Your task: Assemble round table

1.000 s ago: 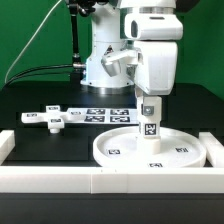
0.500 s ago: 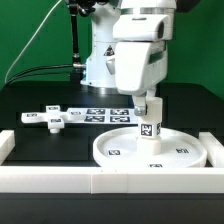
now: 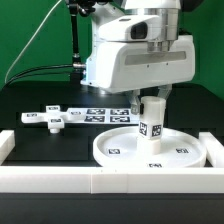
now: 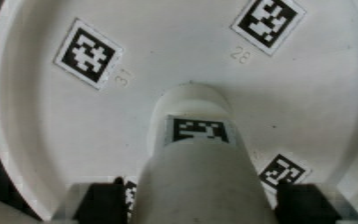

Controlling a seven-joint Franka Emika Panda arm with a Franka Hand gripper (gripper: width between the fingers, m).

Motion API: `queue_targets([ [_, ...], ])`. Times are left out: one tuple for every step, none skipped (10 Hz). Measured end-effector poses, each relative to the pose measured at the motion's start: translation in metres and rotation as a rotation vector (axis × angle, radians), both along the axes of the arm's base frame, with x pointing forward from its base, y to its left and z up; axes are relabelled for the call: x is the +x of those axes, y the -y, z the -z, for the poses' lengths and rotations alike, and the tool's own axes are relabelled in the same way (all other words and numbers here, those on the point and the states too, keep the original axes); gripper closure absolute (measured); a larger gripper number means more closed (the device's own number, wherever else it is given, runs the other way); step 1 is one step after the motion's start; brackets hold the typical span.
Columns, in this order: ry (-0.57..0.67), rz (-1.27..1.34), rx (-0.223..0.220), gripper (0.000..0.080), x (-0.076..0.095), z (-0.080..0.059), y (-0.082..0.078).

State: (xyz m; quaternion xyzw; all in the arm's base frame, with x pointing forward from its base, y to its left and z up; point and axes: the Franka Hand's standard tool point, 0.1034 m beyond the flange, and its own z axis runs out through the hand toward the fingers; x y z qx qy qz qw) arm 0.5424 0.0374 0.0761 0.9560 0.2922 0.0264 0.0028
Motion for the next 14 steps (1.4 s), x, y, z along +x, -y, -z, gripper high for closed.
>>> queue_targets([
  [-0.001,0.050,0.003,0.0392,0.000,0.000,0.000],
  [-0.003,0.134,0.011,0.0392,0.000,0.000,0.000],
  [-0.011,0.300,0.038,0.0392,-0.002,0.001,0.001],
  [-0.023,0.477,0.065,0.0392,-0.004,0.002,0.001],
  [-0.028,0.630,0.080,0.0392,-0.004,0.002,0.000],
  [-0.026,0.776,0.087,0.0392,-0.004,0.002,-0.002],
  [-0.029,0.907,0.090,0.0392,-0.004,0.002,-0.003],
  [-0.034,1.020,0.096,0.0392,-0.005,0.003,-0.006],
  [-0.038,1.122,0.099,0.0392,-0.005,0.003,-0.008],
  [-0.045,1.201,0.095,0.0392,-0.005,0.003,-0.011],
  [-0.052,1.331,0.101,0.0392,-0.004,0.003,-0.012],
  [-0.053,1.364,0.105,0.0392,-0.003,0.003,-0.013],
  [-0.058,1.401,0.113,0.0392,-0.003,0.003,-0.013],
  [-0.061,1.414,0.117,0.0392,-0.003,0.003,-0.013],
])
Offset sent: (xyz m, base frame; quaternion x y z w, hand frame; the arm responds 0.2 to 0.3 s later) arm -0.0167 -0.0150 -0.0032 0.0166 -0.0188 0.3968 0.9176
